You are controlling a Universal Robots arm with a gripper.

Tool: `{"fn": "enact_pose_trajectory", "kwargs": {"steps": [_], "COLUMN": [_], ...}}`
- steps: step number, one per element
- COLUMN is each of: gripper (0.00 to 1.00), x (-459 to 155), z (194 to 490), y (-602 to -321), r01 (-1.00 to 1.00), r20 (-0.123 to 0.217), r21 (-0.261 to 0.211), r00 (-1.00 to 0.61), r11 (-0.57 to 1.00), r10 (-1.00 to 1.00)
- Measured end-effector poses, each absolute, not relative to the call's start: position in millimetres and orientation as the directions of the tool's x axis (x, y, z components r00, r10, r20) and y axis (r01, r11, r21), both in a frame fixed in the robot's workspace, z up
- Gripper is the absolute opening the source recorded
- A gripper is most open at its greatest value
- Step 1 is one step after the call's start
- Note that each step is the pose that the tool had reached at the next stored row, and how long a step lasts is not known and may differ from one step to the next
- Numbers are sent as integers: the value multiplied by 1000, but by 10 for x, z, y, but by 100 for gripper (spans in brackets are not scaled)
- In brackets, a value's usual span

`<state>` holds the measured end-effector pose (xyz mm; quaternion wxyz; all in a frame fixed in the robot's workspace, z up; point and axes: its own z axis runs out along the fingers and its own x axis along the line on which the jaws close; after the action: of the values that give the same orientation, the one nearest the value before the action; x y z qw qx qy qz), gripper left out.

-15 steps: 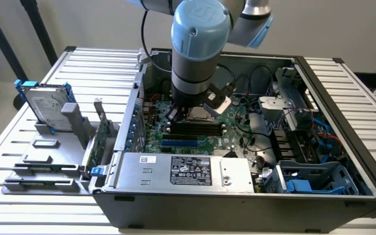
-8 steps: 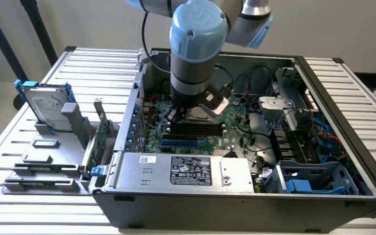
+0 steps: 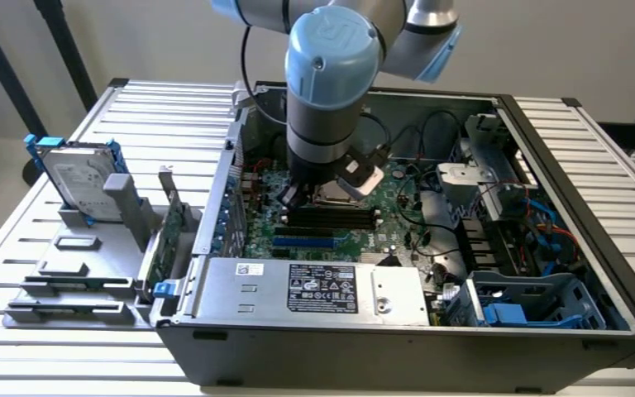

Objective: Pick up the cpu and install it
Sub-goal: 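Install the first cpu locking lever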

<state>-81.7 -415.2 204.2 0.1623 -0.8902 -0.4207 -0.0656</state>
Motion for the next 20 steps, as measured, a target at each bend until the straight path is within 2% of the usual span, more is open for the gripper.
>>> {"fn": "enact_pose_trajectory", "kwargs": {"steps": [20], "gripper": [11], "x": [-823], "z": [1960], "y": [-4105], "r01": [770], "r20": [245], "r21": [-227], "r00": [638], "r11": [-597], "r10": [730]}}
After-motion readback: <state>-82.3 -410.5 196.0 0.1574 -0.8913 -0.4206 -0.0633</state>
